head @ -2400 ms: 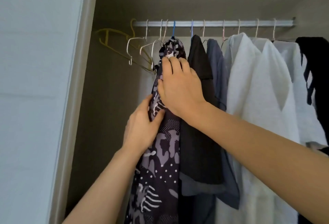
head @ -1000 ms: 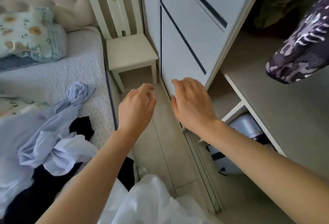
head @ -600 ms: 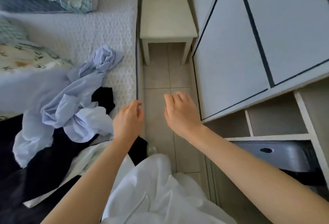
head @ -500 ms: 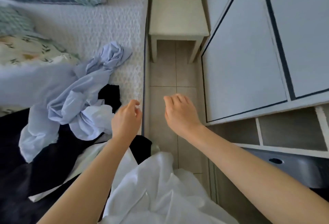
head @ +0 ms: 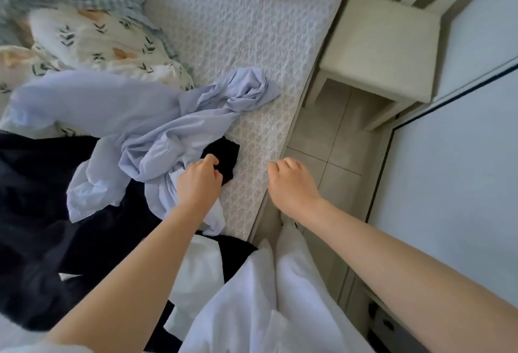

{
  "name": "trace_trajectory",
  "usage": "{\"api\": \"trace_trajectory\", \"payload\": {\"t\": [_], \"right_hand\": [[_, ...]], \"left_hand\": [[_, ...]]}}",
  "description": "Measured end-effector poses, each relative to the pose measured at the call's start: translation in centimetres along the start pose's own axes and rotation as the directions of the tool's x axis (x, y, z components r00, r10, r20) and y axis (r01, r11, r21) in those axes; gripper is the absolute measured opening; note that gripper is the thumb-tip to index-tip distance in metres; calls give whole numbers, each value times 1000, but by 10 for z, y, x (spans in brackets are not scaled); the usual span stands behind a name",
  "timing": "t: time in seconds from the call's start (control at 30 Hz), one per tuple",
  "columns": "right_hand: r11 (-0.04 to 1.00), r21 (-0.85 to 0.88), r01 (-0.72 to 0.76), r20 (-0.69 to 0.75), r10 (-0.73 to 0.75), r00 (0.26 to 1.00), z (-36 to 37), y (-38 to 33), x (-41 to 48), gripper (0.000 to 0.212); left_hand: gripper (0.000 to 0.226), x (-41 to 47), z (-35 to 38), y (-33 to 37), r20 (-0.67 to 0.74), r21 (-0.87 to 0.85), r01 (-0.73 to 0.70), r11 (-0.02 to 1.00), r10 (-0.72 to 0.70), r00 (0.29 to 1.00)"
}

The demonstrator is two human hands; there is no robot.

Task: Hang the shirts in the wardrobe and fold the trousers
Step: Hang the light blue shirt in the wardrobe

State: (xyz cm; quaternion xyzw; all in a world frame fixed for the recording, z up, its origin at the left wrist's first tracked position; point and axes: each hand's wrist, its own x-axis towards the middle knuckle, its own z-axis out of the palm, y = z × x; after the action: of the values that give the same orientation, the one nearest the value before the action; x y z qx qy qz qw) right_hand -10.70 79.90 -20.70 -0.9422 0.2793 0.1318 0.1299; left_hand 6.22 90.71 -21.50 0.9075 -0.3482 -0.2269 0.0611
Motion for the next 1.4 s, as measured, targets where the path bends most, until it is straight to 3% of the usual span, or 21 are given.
{"api": "trace_trajectory", "payload": {"t": [0.23, 0.47, 0.6, 0.67, 0.73, 0.8, 0.87, 1.1, 1.27, 1.4], "right_hand": [[984, -6, 176, 113, -175, 978, 5, 28, 81, 22], [982, 25, 189, 265, -189, 945, 27, 38, 150, 20], [968, 252, 4, 408, -110, 906, 59, 28, 178, 33], [933, 339, -117, 463, -58, 884, 75, 21, 191, 39], [882, 410, -231, 499, -5, 866, 91, 14, 204, 43], [825, 461, -327, 525, 43, 850, 107, 6, 216, 49], [767, 497, -404, 543, 88, 835, 120, -1, 226, 59], [587, 576, -570, 612, 152, 776, 154, -24, 248, 85], [502, 612, -610, 587, 228, 777, 161, -31, 252, 56], [456, 652, -605, 613, 153, 775, 142, -27, 242, 18]], "left_hand": [[24, 50, 30, -9, 101, 33, 143, 989, -146, 984], [31, 93, 73, -24, 231, 74, 107, 992, -121, 965], [36, 110, 102, -38, 231, 189, -195, 963, 149, 961], [49, 119, 109, -45, 176, 256, -276, 927, 236, 956], [67, 125, 121, -55, 255, 254, -225, 941, 160, 954], [80, 129, 132, -66, 370, 258, -87, 962, -15, 929], [91, 128, 136, -71, 395, 288, -4, 958, -115, 911], [128, 141, 131, -99, 406, 358, 73, 931, -225, 886], [133, 137, 139, -97, 354, 332, 102, 938, -224, 908], [128, 132, 147, -83, 297, 301, 112, 947, -204, 933]]}}
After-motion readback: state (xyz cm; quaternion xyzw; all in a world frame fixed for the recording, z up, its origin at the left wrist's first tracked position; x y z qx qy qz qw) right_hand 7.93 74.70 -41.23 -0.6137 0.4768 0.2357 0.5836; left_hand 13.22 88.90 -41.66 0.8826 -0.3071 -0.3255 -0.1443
